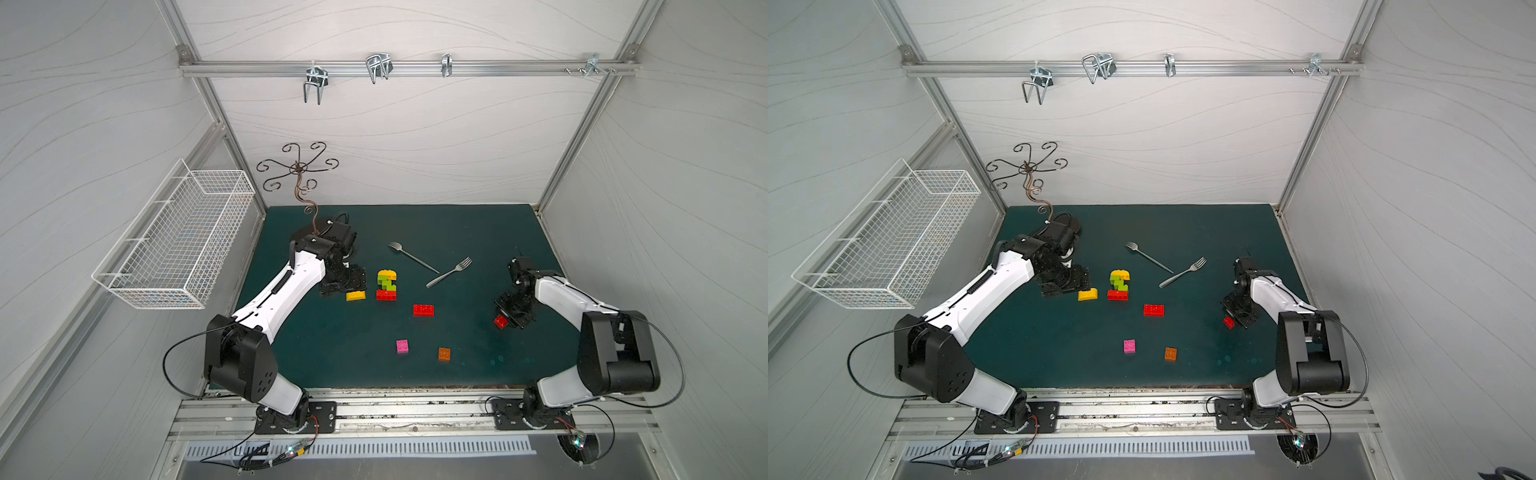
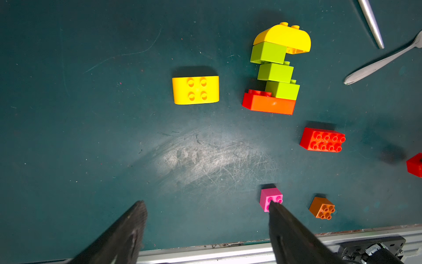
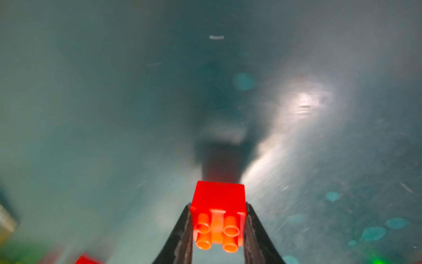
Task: Assemble the letter s with lego
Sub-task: Pick up the lego brick from the center of the board, then assemble the lego brick with the lego brick.
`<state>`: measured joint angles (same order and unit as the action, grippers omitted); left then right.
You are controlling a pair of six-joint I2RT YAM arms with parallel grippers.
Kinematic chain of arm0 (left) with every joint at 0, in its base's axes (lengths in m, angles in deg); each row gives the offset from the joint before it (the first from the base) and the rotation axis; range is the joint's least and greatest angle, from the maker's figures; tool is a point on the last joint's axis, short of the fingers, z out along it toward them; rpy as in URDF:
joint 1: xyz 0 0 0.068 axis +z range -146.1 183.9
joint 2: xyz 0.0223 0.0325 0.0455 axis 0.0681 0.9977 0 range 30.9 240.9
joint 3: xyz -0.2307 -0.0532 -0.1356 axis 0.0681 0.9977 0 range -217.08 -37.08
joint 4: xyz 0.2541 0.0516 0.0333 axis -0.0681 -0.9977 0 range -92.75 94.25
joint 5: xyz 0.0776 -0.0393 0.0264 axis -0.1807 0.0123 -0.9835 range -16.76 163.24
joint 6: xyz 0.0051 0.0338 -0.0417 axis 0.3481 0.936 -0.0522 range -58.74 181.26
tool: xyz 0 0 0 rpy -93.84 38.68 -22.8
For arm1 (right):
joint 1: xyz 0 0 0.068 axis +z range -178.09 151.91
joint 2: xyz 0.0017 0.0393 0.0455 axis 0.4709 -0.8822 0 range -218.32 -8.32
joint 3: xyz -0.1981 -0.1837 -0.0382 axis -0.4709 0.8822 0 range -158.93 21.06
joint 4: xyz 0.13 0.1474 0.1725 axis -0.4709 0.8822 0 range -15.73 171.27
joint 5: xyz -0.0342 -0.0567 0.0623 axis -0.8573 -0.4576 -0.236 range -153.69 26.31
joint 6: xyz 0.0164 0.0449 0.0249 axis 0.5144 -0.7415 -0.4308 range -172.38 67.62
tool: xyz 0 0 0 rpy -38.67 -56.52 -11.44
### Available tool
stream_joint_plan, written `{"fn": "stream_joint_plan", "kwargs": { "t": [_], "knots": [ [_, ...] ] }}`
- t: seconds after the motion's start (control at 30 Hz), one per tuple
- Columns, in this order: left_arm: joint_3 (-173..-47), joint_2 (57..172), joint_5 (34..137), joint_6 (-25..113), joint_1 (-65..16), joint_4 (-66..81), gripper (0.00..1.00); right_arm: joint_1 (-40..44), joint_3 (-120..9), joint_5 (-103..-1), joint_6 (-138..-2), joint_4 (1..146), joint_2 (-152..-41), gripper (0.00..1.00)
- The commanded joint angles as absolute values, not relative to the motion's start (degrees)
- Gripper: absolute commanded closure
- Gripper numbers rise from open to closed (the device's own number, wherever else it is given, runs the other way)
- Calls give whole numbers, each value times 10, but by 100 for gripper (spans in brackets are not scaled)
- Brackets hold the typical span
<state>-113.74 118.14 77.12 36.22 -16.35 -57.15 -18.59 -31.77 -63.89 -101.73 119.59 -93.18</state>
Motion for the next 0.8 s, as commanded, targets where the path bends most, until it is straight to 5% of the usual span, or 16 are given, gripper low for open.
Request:
{"fn": "stream_joint_plan", "kwargs": {
  "t": [0.0, 0.27, 0.77],
  "knots": [
    [-1135, 1168, 767, 370, -159, -560, 13, -114, -416, -631, -933, 1261, -947, 85],
    [-1097, 1127, 786, 366, -125, -532, 13, 60, -593, -639, -839, 1327, -1066, 93],
    [-1067, 1088, 793, 385, -86, -540, 12, 124, -663, -612, -815, 1312, -1205, 97]
  ]
}}
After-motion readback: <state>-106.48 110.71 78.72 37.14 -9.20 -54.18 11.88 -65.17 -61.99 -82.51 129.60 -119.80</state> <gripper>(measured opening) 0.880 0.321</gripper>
